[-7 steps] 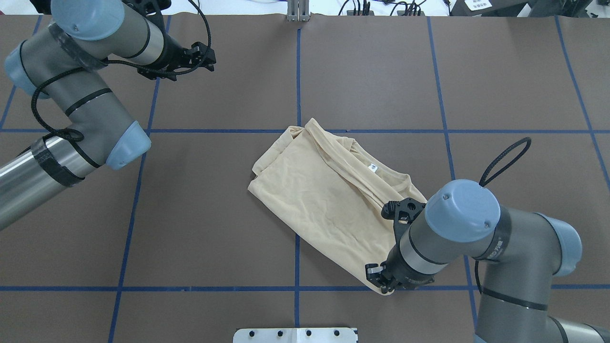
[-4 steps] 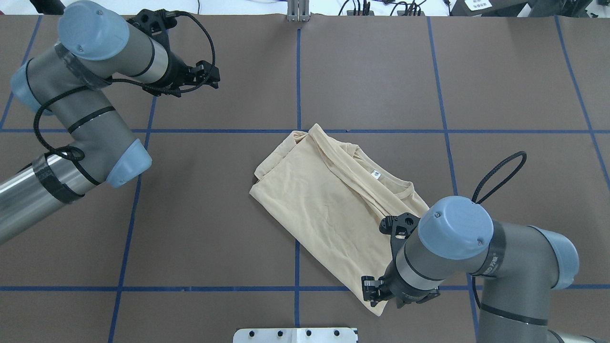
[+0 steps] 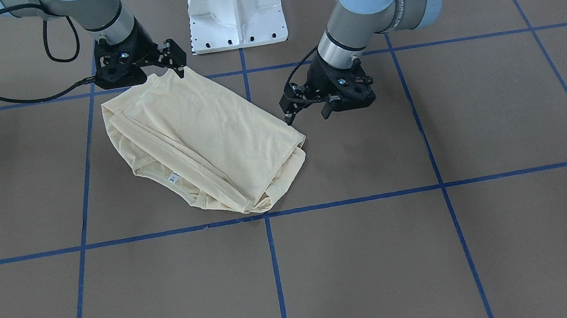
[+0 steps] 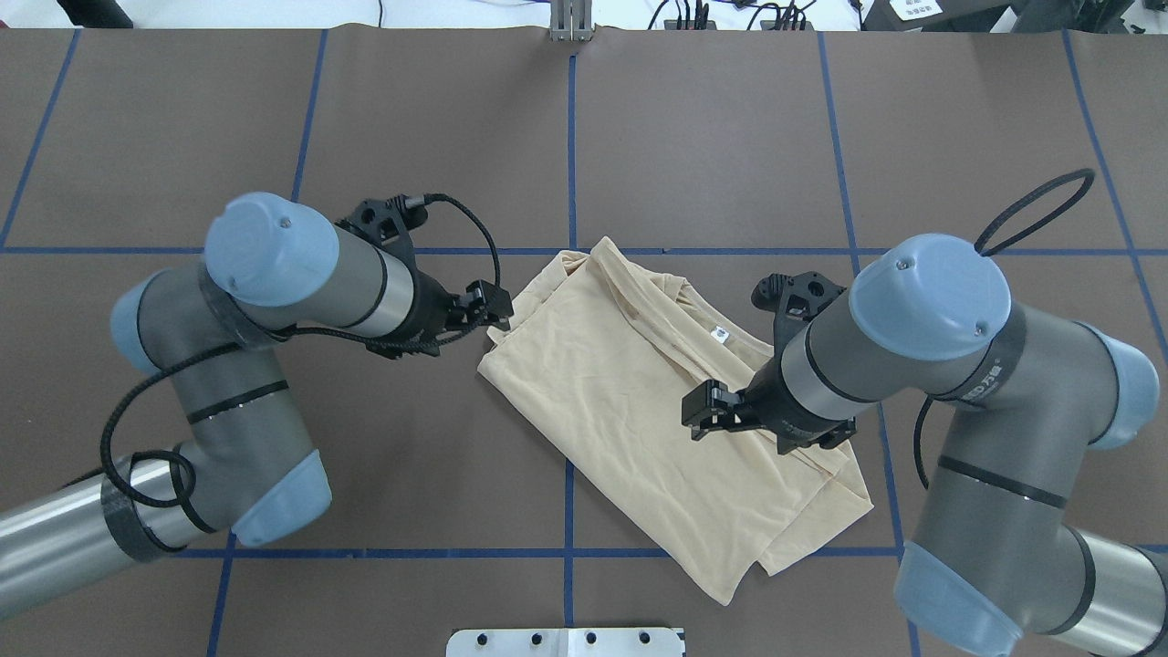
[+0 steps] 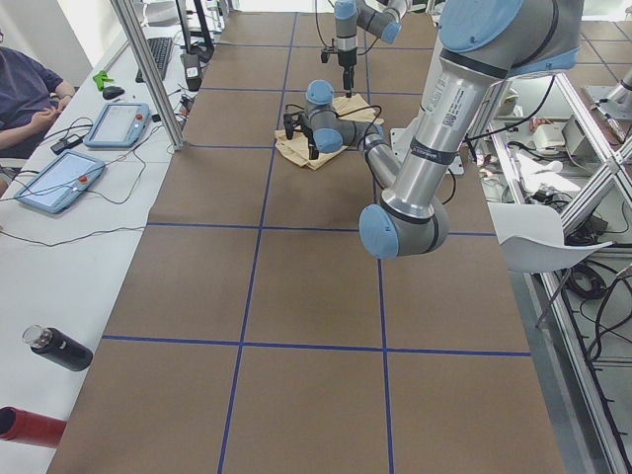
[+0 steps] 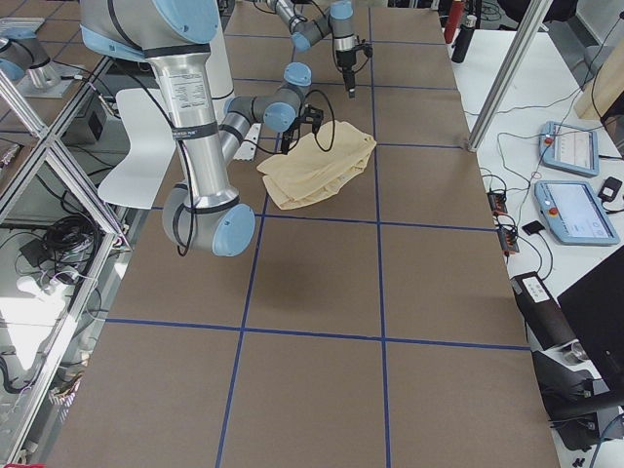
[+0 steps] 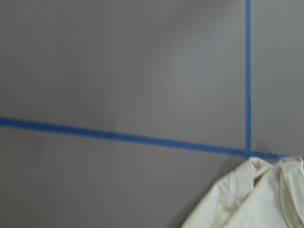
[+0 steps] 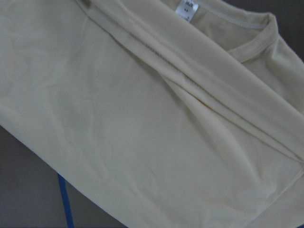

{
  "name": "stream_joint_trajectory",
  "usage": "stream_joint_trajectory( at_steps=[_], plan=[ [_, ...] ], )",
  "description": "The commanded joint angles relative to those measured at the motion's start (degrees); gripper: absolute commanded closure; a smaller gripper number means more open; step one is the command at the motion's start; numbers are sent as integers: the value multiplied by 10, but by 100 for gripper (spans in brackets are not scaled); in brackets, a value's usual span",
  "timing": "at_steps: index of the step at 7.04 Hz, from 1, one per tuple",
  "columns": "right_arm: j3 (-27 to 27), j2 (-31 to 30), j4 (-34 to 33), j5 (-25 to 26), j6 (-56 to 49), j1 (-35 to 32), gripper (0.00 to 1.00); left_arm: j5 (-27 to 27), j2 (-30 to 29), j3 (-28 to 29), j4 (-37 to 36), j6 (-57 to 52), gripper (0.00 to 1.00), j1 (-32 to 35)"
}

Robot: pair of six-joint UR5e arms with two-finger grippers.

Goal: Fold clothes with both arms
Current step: 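Move the left gripper to the shirt's collar edge and grasp it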

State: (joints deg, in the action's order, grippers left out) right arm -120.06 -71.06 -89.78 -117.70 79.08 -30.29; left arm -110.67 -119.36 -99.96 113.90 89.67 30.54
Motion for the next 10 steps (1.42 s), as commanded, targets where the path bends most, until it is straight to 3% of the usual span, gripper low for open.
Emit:
stream_joint_trajectory(
  at_steps=[1, 2, 7, 10],
  plan=[
    [5, 10, 0, 26, -2, -19, 0, 26, -17, 38, 4, 32, 7, -39],
    [5, 13, 0, 26, -2, -19, 0, 40, -38, 75, 4, 31, 8, -38],
    [11, 14, 0, 30, -2, -19, 0, 73, -41, 99, -1, 29, 13, -36],
    [11, 14, 0, 30, -2, -19, 0, 75, -42, 101, -1, 29, 29, -36]
  ],
)
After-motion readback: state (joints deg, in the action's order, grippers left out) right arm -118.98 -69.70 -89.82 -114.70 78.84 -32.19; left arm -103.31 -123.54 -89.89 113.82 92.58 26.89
